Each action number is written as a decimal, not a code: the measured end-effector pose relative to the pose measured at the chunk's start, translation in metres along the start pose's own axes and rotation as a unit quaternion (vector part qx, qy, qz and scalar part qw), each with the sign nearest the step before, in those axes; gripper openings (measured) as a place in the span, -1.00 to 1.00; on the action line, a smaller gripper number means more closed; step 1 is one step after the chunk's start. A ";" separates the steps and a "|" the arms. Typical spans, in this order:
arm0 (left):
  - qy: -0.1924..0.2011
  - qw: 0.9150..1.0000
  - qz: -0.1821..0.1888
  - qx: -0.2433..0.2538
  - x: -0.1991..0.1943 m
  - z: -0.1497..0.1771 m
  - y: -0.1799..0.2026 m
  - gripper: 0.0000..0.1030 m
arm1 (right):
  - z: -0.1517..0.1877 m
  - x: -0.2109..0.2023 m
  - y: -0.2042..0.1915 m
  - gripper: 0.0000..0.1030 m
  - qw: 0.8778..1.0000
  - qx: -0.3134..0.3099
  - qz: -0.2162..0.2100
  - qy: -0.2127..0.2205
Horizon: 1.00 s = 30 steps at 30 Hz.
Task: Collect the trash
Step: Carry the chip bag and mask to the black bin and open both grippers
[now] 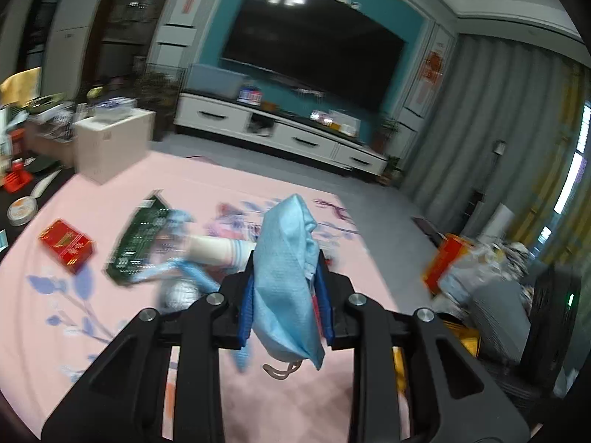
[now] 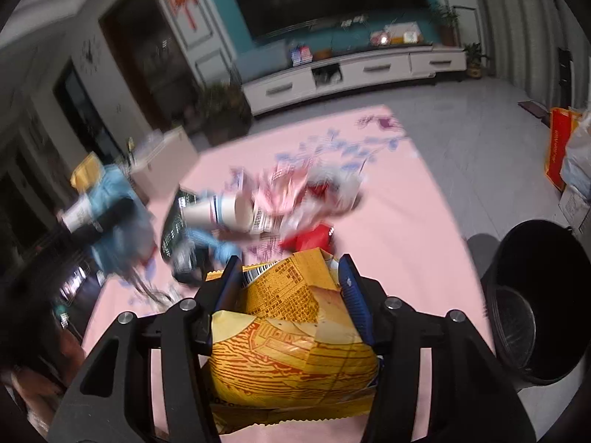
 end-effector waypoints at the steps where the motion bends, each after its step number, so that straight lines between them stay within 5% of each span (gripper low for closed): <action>1: -0.001 1.000 0.013 0.008 -0.002 0.002 0.011 -0.45 | -0.007 -0.013 0.005 0.05 1.000 0.007 0.001 0.019; 7: -0.023 0.992 0.100 0.073 -0.008 0.027 0.090 -0.45 | -0.033 -0.081 0.053 0.05 0.991 0.064 0.027 0.110; 13: -0.076 0.972 0.184 0.127 -0.004 0.068 0.165 -0.45 | -0.038 -0.134 0.115 0.05 0.972 0.144 0.046 0.179; 21: -0.121 0.957 0.216 0.149 0.024 0.103 0.243 -0.45 | -0.022 -0.145 0.186 0.06 0.947 0.248 0.052 0.196; 30: -0.201 0.940 0.220 0.165 0.073 0.154 0.288 -0.45 | 0.008 -0.143 0.240 0.07 0.919 0.342 0.055 0.189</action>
Point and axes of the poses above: each gripper's, at about its wrist camera, not at the fingertips, and x roughly the way its jaws point, y to its right, z to its underside, the point moved 9 cm from there along x, roughly the way its jaws point, and after that the axes turned 10 degrees about -z, right-handed, at the moved point
